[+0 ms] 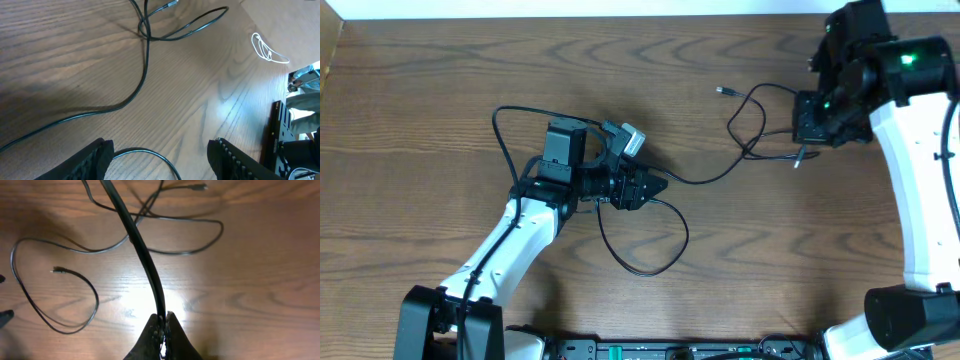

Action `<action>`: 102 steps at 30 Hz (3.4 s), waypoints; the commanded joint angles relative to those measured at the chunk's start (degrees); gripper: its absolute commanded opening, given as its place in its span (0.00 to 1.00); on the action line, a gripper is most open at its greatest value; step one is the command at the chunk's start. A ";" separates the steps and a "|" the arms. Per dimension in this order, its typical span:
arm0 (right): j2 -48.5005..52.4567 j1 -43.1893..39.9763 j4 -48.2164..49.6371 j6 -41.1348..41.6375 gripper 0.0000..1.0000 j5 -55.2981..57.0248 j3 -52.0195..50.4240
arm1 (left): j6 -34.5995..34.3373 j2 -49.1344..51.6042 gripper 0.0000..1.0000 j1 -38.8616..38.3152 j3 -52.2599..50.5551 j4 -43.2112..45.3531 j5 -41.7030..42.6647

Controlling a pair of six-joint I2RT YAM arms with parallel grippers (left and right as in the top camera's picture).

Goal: Untangle cables

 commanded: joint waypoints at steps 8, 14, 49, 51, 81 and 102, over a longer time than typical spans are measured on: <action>-0.04 0.63 4.28 0.61 0.89 1.07 -1.18 | 1.42 -0.85 0.66 -0.11 0.20 -0.04 0.66; 0.35 0.35 4.61 6.05 0.93 10.34 -1.51 | 1.44 -0.85 0.66 -0.11 0.20 -0.02 0.68; 13.66 9.27 33.68 14.64 0.74 3.54 -32.96 | 3.39 -0.85 0.66 -0.07 0.20 -2.38 0.66; 13.68 9.22 34.86 14.62 0.48 2.99 -33.75 | 3.39 -0.85 0.66 -0.07 0.20 -2.62 0.66; 13.79 9.68 39.56 16.79 0.34 1.36 -34.29 | 4.04 -0.85 0.66 -0.07 0.20 -2.64 0.24; 13.79 14.10 40.26 30.05 0.33 6.29 -36.79 | 4.92 -0.85 0.67 -0.07 0.20 -4.11 0.22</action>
